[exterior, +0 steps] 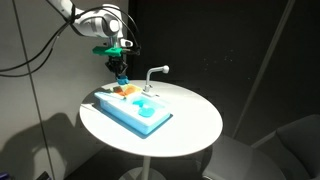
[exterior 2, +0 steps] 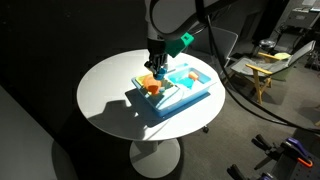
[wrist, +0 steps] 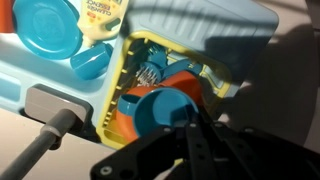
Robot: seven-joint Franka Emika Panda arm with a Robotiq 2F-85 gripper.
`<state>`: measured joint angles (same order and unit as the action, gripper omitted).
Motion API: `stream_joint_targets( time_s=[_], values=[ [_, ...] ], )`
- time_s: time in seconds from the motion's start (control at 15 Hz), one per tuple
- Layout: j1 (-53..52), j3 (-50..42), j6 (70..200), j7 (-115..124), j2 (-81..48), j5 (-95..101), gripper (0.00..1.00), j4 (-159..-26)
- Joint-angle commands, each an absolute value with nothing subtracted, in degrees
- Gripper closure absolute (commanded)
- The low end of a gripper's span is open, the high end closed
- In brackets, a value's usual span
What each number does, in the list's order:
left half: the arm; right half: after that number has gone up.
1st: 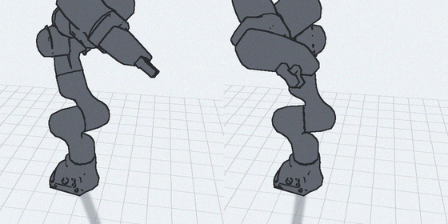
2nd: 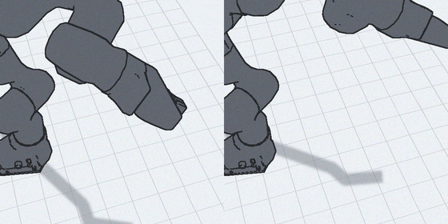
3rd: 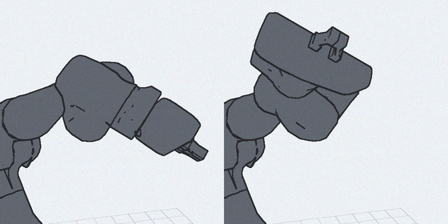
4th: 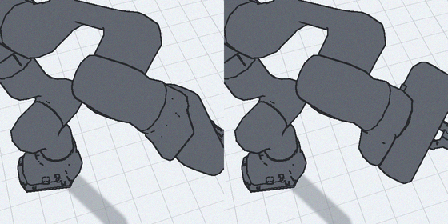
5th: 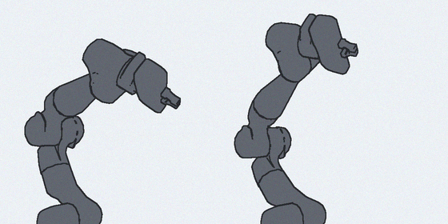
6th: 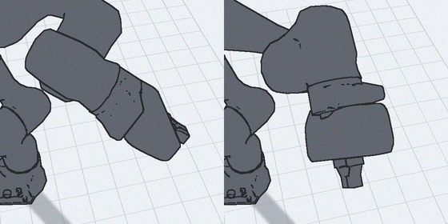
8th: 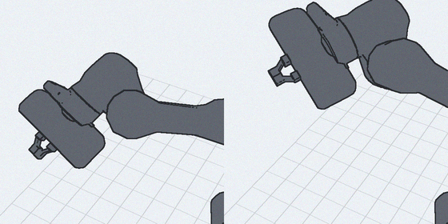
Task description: Pick up the blue mug from the sink and put it in the dish rack
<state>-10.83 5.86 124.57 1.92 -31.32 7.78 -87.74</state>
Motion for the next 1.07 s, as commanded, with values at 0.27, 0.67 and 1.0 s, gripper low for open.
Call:
stream_joint_targets(
  time_s=[0.27,0.67,1.0],
  values=[
    [-10.92,5.42,124.79,0.66,-32.22,7.77,0.99,-86.57],
    [-10.87,4.71,124.67,0.87,-32.1,8.13,0.97,-86.63],
    [-10.95,4.45,124.52,0.87,-32.05,8.36,0.47,-86.79]
  ],
)
